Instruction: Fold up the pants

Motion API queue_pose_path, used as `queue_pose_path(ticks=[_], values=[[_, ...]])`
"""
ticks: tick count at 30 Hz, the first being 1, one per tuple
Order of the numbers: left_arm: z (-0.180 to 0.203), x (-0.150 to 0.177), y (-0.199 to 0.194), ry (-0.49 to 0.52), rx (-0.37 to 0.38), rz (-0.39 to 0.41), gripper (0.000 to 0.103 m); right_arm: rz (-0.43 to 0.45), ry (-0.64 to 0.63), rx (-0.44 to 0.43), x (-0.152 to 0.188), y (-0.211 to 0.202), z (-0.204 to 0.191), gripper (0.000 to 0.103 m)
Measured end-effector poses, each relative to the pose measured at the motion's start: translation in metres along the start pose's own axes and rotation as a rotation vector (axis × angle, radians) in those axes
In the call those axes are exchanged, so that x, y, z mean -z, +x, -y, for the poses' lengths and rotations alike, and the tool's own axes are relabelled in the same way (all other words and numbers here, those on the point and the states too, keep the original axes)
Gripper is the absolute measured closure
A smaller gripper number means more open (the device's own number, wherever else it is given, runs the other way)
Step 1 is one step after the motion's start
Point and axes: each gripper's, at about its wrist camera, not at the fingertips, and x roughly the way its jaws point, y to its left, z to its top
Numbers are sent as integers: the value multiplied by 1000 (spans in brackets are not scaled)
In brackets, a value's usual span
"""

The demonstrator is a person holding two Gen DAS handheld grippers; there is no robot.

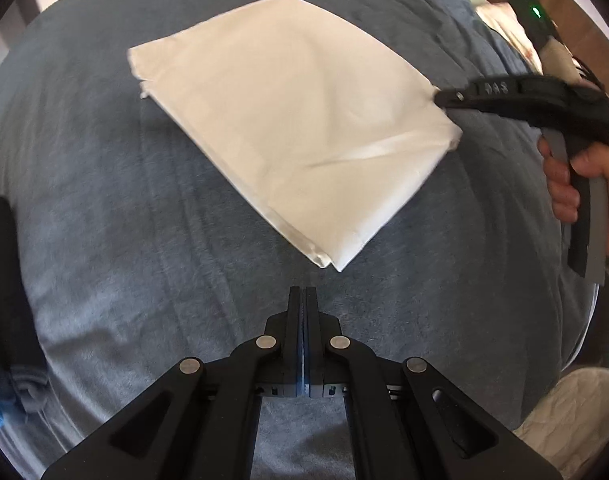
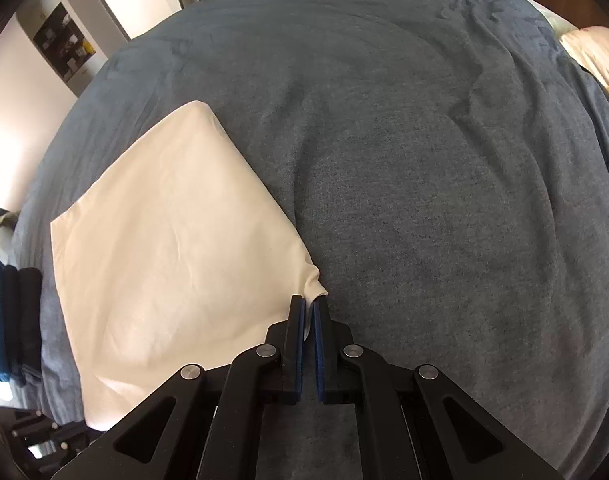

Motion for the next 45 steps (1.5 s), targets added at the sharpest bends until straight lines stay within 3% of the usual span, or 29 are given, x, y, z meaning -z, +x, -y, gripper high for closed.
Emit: queue_pose_path(ticks=[2, 4, 8, 15, 21, 28, 33, 38, 42, 44, 45], values=[[-3, 1, -6, -27, -24, 11, 99, -17, -10, 24, 1, -2, -2, 88], [-5, -1, -11, -43, -40, 27, 99, -27, -5, 72, 6, -9, -1, 70], [-2, -7, -26, -76, -78, 89, 96, 40, -24, 143, 16, -38, 1, 70], [12, -22, -34, -86, -69, 170, 87, 51, -213, -146, 24, -58, -44, 70], [25, -38, -19, -73, -68, 206, 87, -20, -254, -212, 36, -34, -67, 70], [33, -47, 5, -58, -44, 182, 84, -120, -268, -170, 68, -16, -55, 70], [31, -40, 22, -36, -91, 135, 80, -149, -252, -162, 78, -16, -45, 70], [8, -25, 20, -125, -102, 85, 73, -160, -217, -156, 76, -26, -34, 70], [-9, -24, -4, -204, -160, 131, 71, -140, -174, -120, 67, -45, -19, 70], [-21, -28, -19, -264, -179, 184, 62, -92, -155, -92, 56, -56, -16, 69], [-24, -30, -25, -287, -186, 209, 60, -68, -148, -82, 50, -58, -18, 62]])
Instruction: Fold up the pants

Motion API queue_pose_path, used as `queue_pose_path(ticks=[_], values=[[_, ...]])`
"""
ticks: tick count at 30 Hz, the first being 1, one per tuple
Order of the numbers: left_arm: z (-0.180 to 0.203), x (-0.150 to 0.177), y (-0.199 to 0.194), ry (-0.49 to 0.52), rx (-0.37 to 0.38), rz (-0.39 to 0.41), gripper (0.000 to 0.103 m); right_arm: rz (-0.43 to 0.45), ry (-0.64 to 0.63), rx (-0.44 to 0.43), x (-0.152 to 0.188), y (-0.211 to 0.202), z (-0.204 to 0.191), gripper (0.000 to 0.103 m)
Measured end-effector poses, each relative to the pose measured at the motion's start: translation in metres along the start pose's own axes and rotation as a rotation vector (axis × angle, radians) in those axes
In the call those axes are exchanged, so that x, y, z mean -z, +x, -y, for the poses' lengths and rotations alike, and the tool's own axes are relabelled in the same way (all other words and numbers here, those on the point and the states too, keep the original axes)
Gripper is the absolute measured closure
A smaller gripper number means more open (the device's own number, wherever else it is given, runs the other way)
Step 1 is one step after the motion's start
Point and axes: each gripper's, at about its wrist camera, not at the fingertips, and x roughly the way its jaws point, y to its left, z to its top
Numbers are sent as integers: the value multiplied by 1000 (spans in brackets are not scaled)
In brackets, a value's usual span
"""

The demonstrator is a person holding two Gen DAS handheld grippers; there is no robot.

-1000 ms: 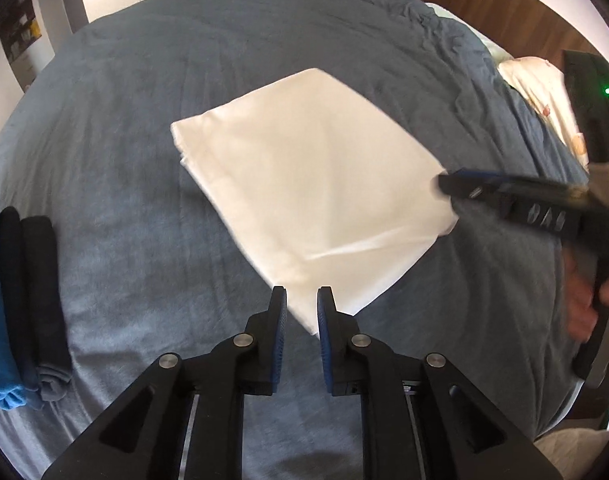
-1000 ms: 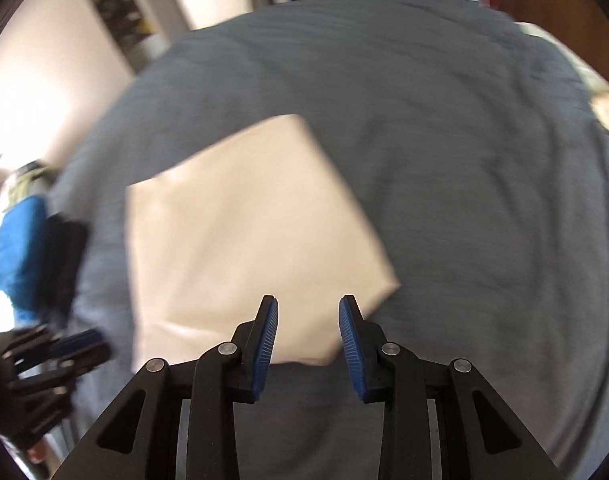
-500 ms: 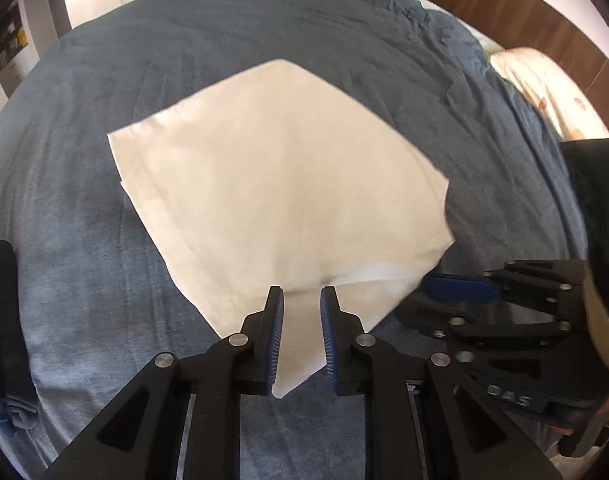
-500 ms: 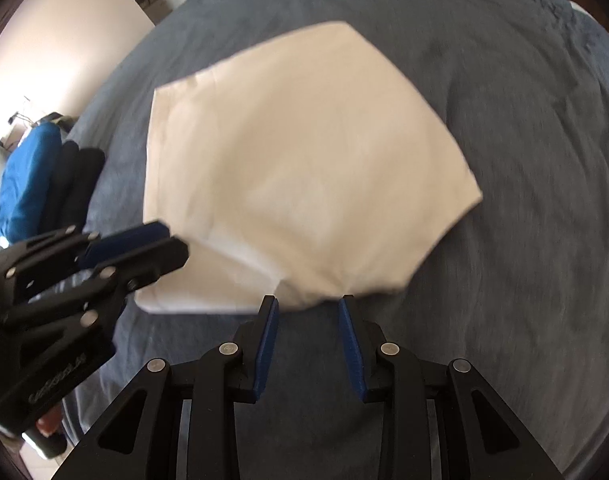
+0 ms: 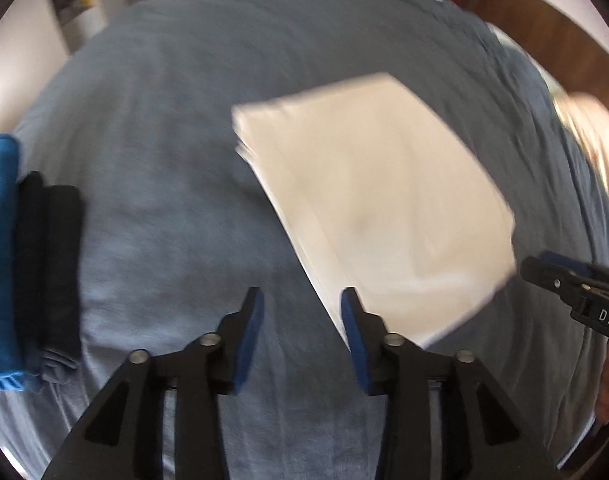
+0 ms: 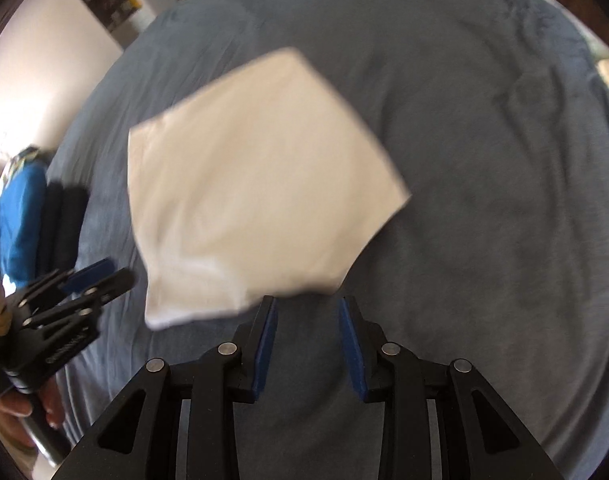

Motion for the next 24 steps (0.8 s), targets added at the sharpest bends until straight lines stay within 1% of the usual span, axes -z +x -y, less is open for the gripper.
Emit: queue_pose_path(ticks=[1, 2, 4, 5, 6, 8, 11, 14, 20, 24], values=[[-3, -5, -3, -24, -7, 23, 59, 37, 10, 21, -8, -5, 2, 52], [-8, -11, -6, -49, -9, 52, 57, 72, 17, 38, -16, -9, 6, 50], [-9, -21, -5, -68, -17, 85, 53, 123, 22, 60, -30, -14, 12, 50], [-11, -26, -1, -76, -24, 99, 53, 148, 21, 74, -40, -15, 16, 50], [-12, -30, 2, -83, -23, 106, 53, 165, 23, 86, -50, -13, 21, 50], [-13, -38, 10, -106, -16, 119, 52, 181, 41, 77, -67, -7, 25, 50], [-15, -47, 22, -142, 12, 118, 51, 175, 74, 59, -91, 12, 28, 50], [-17, -55, 33, -172, 22, 120, 51, 174, 100, 36, -104, 23, 31, 50], [-35, -65, 51, -254, 47, 112, 51, 170, 79, 44, -112, 37, 25, 50], [-39, -69, 64, -261, 73, 91, 51, 153, 62, 43, -114, 49, 19, 50]])
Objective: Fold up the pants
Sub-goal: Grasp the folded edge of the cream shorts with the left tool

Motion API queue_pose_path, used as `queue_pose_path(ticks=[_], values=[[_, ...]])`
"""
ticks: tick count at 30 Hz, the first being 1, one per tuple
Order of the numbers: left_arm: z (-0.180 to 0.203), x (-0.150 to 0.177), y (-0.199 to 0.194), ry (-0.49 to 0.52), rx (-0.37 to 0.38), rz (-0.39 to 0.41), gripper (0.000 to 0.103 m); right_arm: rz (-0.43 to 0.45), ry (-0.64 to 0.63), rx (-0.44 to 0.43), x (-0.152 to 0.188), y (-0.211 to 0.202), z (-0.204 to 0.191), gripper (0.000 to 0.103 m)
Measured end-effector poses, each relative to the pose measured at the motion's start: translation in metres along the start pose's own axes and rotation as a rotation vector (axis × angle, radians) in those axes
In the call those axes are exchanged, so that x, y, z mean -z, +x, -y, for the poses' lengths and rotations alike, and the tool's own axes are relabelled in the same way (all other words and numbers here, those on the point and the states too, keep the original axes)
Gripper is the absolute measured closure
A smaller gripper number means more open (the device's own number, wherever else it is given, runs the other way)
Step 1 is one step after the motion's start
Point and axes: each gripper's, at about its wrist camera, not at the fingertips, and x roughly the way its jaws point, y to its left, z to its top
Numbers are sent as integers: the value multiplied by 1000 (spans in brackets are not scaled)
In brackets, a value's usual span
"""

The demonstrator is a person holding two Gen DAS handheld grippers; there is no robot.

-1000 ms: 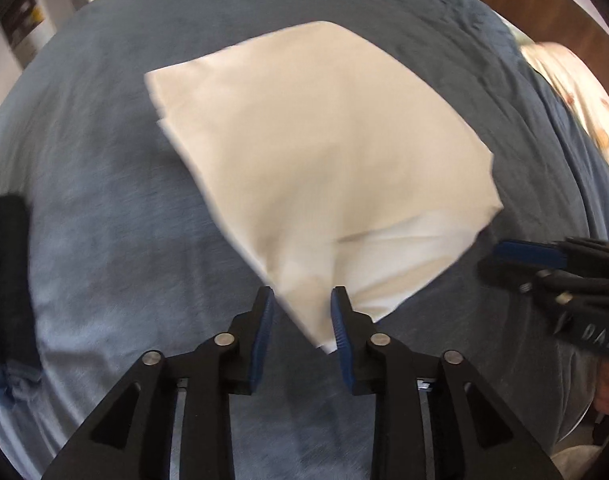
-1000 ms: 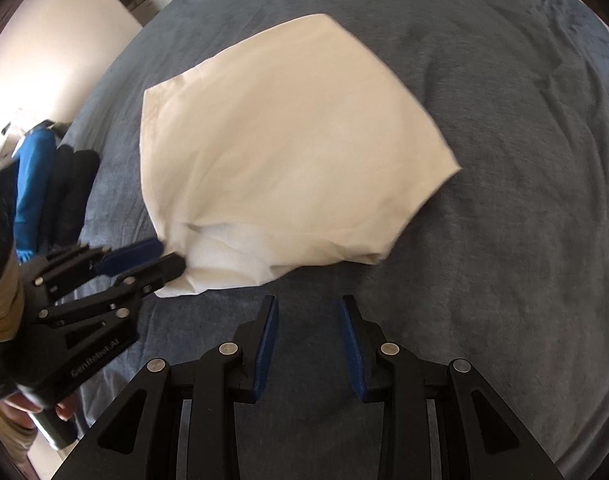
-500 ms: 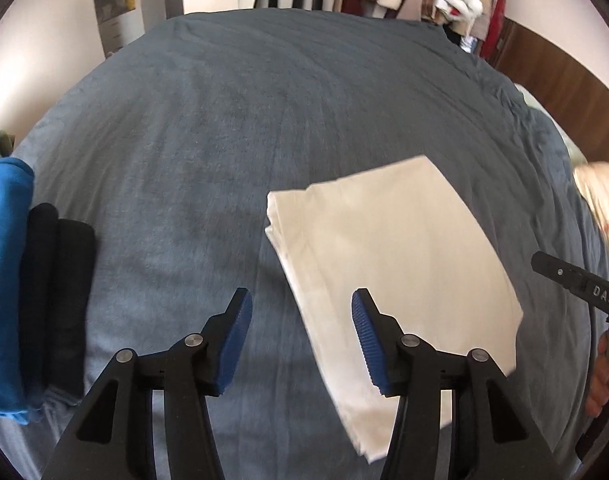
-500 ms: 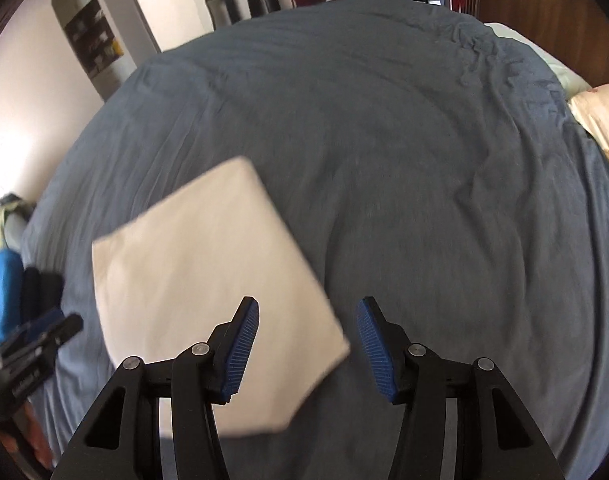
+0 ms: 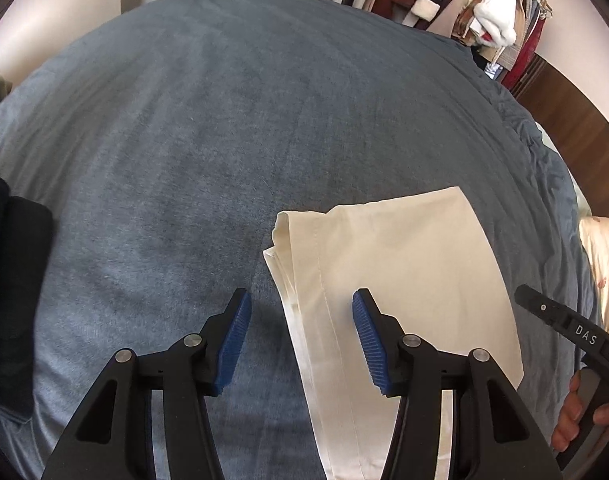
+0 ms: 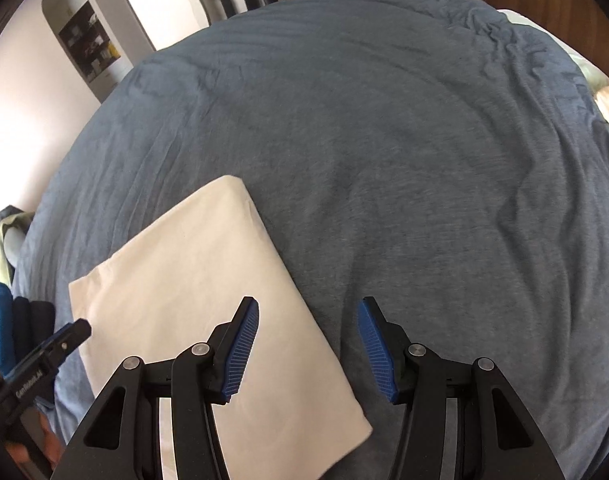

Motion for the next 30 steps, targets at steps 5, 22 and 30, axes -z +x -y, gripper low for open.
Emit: queue_pose_path(ticks=[5, 22, 30], values=[[-2, 0, 15, -3, 22, -29, 51, -15, -15, -9, -4, 14, -3, 50], [-3, -2, 38, 16, 95, -77, 54, -50, -48, -42, -5, 39, -7, 50], [-5, -6, 42, 7, 118, -86, 54, 32, -134, -34, -15, 23, -22, 50]])
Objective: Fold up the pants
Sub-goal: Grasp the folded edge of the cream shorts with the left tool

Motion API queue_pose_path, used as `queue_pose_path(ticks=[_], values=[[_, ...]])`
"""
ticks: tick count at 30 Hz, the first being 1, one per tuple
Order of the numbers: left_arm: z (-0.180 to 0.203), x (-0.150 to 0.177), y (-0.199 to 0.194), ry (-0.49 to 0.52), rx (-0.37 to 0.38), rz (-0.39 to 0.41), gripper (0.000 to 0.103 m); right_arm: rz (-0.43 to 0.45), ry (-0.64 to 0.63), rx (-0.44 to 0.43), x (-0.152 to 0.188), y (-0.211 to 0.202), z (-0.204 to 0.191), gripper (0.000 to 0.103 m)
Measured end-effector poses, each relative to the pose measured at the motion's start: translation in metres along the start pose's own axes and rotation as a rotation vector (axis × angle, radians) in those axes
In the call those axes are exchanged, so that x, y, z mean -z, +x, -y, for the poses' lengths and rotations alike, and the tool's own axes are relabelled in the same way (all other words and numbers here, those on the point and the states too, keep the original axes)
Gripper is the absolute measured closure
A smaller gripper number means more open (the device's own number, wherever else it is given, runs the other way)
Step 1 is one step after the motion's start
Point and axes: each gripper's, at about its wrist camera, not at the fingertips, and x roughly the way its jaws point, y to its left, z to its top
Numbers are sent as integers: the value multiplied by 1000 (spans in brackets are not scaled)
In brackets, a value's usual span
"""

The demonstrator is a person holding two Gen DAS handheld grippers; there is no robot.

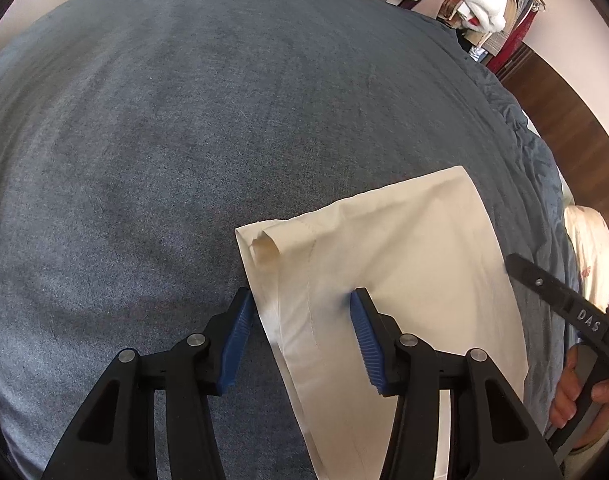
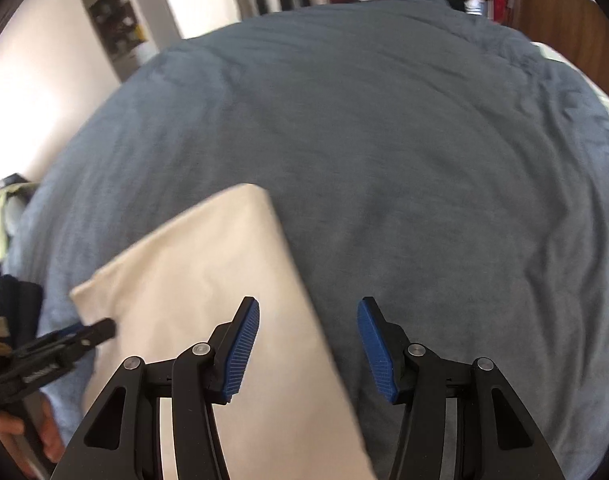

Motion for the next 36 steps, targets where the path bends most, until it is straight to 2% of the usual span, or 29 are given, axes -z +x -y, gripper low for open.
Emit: queue_pose_path(ticks=[7, 16, 18, 20, 21, 25, 27, 32, 36], values=[[-4, -3, 7, -11, 20, -7, 53, -78, 35, -64, -2, 30, 1, 50], [-6, -5, 18, -37, 43, -9, 45, -106, 91, -103, 3, 46, 6, 51], [-6, -6, 17, -42, 64, -16, 52, -108, 90, -101, 2, 46, 4, 53], [-5, -8, 17, -48, 122, -42, 77, -104, 81, -92, 2, 45, 3, 58], [-3, -8, 16, -49, 135, -48, 80, -101, 76, -87, 1, 44, 2, 64], [8, -9, 8, -6, 89, -36, 83, -80, 79, -70, 1, 33, 5, 84], [13, -10, 4, 8, 76, -26, 84, -65, 91, -63, 0, 25, 10, 90], [16, -12, -7, 22, 76, -9, 87, -24, 38, -22, 0, 8, 3, 96], [14, -15, -10, 30, 80, -7, 87, -22, 6, -56, 1, 7, -1, 96]])
